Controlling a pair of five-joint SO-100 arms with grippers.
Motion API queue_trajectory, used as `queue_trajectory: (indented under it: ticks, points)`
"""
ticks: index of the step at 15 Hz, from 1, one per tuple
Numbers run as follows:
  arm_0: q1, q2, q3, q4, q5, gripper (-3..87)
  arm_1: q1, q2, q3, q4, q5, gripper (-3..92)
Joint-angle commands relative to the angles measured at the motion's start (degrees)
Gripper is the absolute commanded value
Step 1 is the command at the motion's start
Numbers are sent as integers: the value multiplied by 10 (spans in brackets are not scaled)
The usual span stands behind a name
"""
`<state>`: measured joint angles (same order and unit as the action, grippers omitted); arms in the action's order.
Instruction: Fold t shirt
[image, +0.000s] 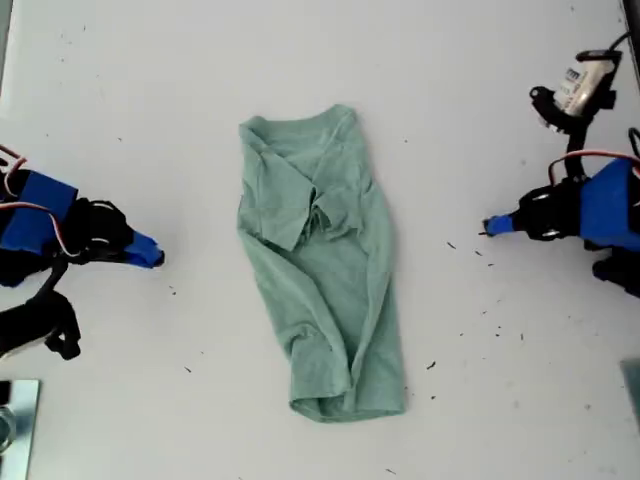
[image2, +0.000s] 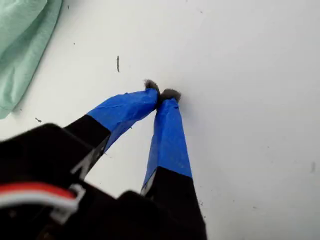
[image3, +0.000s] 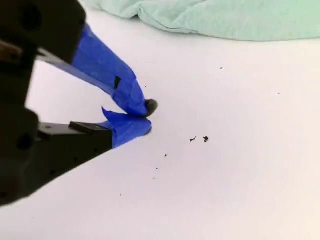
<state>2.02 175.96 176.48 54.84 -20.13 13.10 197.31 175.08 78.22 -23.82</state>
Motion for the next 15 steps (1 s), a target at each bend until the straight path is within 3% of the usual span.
queue_trajectory:
  ticks: [1,3,5,6,7,8,10,15]
  points:
    - [-6,-11,-8,-11,5,-1,1,3,19,5,14,24]
    - [22,-152,-153,27,-6,-2,-33,-11,-43,13,43,24]
    - [81,-419,-472,156,-33,-2,-72,-233,-293,37,63,23]
    - [98,-527,-633,221,-34,67,-113,-385,-457,49,64,90]
    - [114,-629,-777,266,-16,297,-151,-540,-629,82,66,221]
    - [127,-714,-903,288,11,319,-187,-672,-789,120,61,383]
    - [148,-852,-1099,314,32,347,-242,-882,-1051,214,80,390]
    - [142,-1008,-1205,271,83,350,-296,-1025,-1118,206,170,355]
